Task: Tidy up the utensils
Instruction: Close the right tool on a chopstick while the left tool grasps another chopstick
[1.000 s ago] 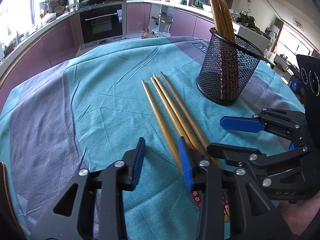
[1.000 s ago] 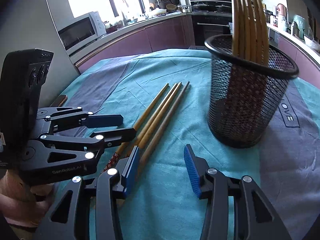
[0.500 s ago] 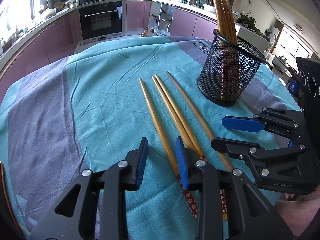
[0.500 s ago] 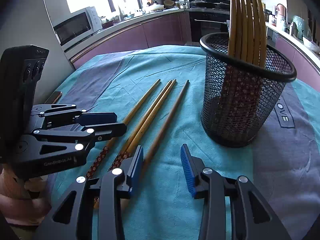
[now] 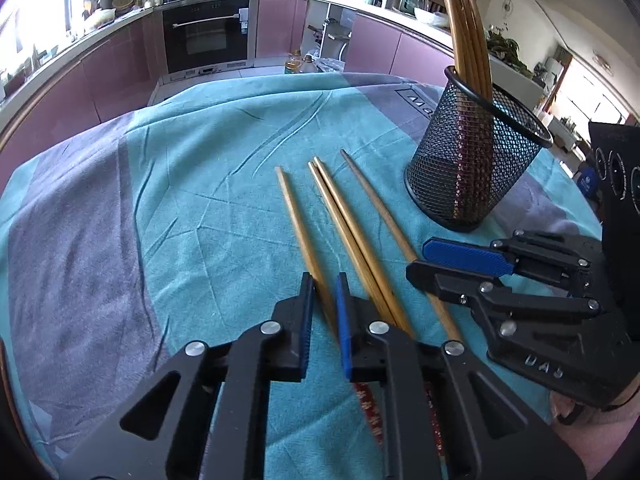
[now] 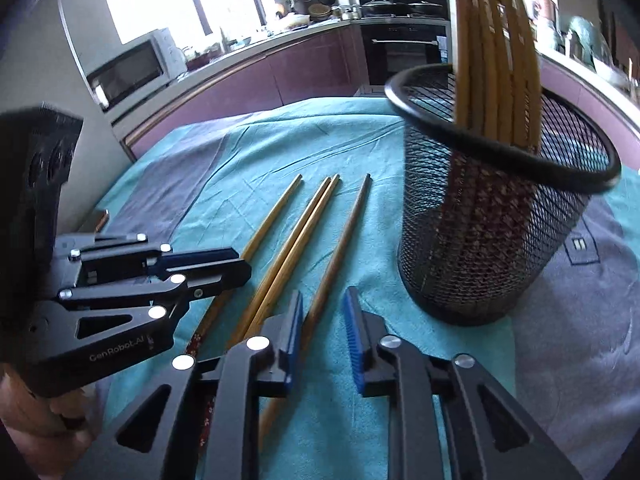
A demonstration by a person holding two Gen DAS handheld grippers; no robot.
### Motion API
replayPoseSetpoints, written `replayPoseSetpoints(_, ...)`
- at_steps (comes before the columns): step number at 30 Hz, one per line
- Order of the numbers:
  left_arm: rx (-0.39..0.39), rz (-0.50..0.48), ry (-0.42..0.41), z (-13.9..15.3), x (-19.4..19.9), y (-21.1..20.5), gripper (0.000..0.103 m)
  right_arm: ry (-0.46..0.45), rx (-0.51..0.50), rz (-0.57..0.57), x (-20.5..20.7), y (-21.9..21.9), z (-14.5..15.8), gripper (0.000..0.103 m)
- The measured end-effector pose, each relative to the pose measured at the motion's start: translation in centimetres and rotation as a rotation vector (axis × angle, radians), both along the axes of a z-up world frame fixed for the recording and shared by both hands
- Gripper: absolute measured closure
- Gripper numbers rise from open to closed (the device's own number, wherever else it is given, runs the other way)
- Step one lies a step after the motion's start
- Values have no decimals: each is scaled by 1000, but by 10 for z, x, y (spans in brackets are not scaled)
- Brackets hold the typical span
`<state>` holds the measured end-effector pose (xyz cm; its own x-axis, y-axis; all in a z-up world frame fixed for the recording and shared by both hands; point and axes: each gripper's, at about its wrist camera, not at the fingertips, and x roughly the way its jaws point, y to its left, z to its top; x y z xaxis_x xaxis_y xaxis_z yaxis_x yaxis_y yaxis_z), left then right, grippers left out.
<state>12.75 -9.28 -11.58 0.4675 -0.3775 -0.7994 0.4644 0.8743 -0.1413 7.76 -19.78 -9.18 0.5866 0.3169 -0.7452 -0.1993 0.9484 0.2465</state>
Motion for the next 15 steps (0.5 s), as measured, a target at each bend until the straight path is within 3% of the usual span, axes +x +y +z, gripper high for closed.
replayPoseSetpoints(11,-78,26,-13,11,-14,14,96,-40,118,-13,-13,-16,9,102)
replayPoseSetpoints(15,-72,19,-4,9,-18,14,96,-40,88,1,-14,-13,13,101)
